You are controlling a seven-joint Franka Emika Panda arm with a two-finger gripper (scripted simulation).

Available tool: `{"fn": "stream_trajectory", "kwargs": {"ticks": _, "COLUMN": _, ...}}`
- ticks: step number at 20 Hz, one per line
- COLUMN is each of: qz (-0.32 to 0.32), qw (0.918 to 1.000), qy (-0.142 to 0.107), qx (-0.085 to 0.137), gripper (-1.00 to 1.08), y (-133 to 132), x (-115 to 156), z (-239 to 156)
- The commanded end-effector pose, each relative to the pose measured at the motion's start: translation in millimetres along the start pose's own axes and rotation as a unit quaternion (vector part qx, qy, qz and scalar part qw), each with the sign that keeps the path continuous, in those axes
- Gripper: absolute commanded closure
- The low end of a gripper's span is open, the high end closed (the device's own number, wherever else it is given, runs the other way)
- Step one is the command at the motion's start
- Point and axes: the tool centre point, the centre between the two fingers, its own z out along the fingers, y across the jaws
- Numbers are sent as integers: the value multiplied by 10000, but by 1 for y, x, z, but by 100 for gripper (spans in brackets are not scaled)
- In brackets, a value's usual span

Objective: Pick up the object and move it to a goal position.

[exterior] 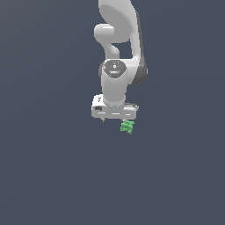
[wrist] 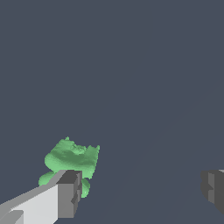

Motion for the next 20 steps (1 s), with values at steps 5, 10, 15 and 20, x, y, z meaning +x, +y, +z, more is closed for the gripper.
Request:
{"fn": "stream_trajectory", "kwargs": {"ticks": 5, "qz": 462, "qw": 9989, "qy": 36, "qx": 10, "gripper": -92, "y": -29, "x": -11, "z": 18}}
{"fn": "stream_trajectory", "kwargs": {"ticks": 10, "qz": 852, "qw": 9963, "qy": 66, "qx": 22, "gripper": -92, "y": -52, "x": -22, "z": 32}}
{"fn": "stream_trajectory", "kwargs": {"ticks": 15, "qz": 1131, "qw": 9935, "qy": 86, "qx": 32, "gripper": -92, "y": -67, "x": -31, "z": 42}}
{"fn": "stream_trajectory", "kwargs": {"ticks": 20, "qz": 1298, "qw": 9915, "qy": 98, "qx": 39, "gripper": -92, "y": -77, "x": -36, "z": 48}}
